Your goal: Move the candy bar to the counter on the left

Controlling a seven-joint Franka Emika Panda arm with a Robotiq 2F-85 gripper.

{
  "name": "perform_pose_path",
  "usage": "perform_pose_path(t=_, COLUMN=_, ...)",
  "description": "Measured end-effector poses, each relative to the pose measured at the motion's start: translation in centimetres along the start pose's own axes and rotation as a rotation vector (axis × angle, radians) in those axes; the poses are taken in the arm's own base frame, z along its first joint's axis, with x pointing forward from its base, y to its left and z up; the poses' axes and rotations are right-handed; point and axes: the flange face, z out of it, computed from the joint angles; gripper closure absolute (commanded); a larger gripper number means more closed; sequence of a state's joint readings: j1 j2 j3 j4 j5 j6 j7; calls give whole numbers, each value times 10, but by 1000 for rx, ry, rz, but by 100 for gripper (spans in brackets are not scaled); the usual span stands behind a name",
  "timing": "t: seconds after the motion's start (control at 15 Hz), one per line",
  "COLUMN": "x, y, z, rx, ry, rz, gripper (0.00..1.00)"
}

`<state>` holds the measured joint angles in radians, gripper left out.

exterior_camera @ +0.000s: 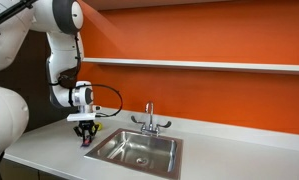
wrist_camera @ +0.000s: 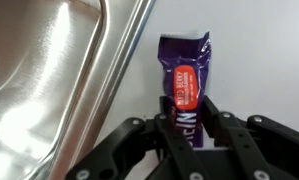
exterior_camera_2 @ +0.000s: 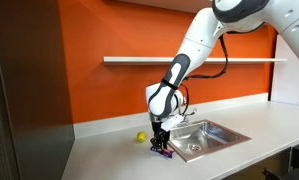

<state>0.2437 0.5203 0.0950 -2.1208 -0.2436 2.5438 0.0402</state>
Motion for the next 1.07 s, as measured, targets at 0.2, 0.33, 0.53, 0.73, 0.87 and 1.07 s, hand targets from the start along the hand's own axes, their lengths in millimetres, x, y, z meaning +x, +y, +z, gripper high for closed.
perform_pose_path(t=0.2, x=2, y=2, z=0, rx=-1, ry=3, rz=4, gripper=10)
perform_pose_path(t=0.33, x=3, y=8, z=-2, rx=-5, ry=7, rz=12, gripper=0)
perform_pose_path(t=0.53, x=3, y=23, z=-7, rx=-14, ry=16, rz=37, gripper=0)
perform_pose_path(t=0.73, x=1, y=45, z=-20, rx=-28, ry=35, rz=76, gripper=0)
perform_pose_path(t=0.87, x=-3, y=59, z=-27, rx=-33, ry=44, rz=104, gripper=0)
perform_pose_path(t=1.07, x=-13, y=79, z=-33, rx=-33, ry=46, rz=165, gripper=0)
